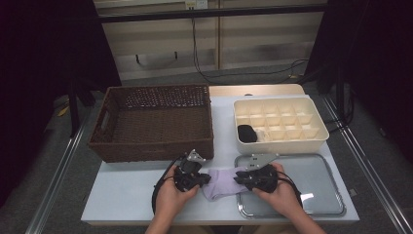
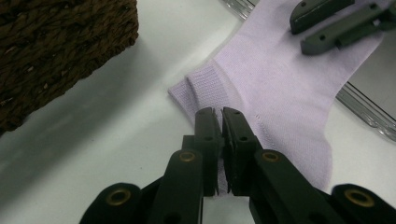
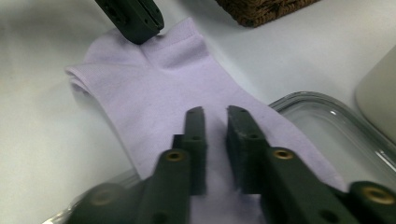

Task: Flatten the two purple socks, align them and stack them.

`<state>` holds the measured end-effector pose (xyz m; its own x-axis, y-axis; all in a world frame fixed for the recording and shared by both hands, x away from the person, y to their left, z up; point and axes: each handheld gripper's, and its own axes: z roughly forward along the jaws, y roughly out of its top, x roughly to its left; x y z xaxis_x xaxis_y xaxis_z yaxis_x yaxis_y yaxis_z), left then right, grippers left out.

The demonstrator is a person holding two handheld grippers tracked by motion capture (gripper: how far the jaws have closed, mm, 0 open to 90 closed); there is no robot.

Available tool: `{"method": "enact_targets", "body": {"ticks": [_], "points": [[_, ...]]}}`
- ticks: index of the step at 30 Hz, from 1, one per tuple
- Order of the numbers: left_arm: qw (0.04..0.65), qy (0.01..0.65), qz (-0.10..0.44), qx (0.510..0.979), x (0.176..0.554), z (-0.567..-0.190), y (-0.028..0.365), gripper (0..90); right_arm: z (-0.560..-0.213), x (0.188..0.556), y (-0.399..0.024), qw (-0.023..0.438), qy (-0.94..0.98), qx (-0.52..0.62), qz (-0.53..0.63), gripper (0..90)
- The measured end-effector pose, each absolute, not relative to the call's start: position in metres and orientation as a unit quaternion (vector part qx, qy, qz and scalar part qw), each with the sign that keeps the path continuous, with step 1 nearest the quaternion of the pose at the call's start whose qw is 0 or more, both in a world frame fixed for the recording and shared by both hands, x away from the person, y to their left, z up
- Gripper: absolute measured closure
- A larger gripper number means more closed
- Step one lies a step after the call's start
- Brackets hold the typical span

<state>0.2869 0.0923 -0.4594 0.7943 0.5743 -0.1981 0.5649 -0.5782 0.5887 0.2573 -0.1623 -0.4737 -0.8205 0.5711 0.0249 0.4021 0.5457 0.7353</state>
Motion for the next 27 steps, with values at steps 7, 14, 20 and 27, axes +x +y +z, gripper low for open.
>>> {"method": "enact_targets", "body": {"ticks": [7,14,20,27], "points": [[0.333,0.323,0.008,0.886,0.287,-0.457,0.093,85.5,-0.473,0.259,-0.166,0.101,0.863,0.291,0.400,90.0],[0.338,0.321,0.007,0.885,0.287,-0.454,0.095,85.9,-0.464,0.262,-0.171,0.107,0.849,0.294,0.427,90.0],[0.338,0.318,0.007,0.886,0.287,-0.454,0.094,85.9,-0.461,0.265,-0.170,0.124,0.842,0.291,0.436,90.0],[0.327,0.321,-0.002,0.889,0.287,-0.456,0.092,81.8,-0.470,0.267,-0.168,0.123,0.847,0.295,0.425,89.8]]}}
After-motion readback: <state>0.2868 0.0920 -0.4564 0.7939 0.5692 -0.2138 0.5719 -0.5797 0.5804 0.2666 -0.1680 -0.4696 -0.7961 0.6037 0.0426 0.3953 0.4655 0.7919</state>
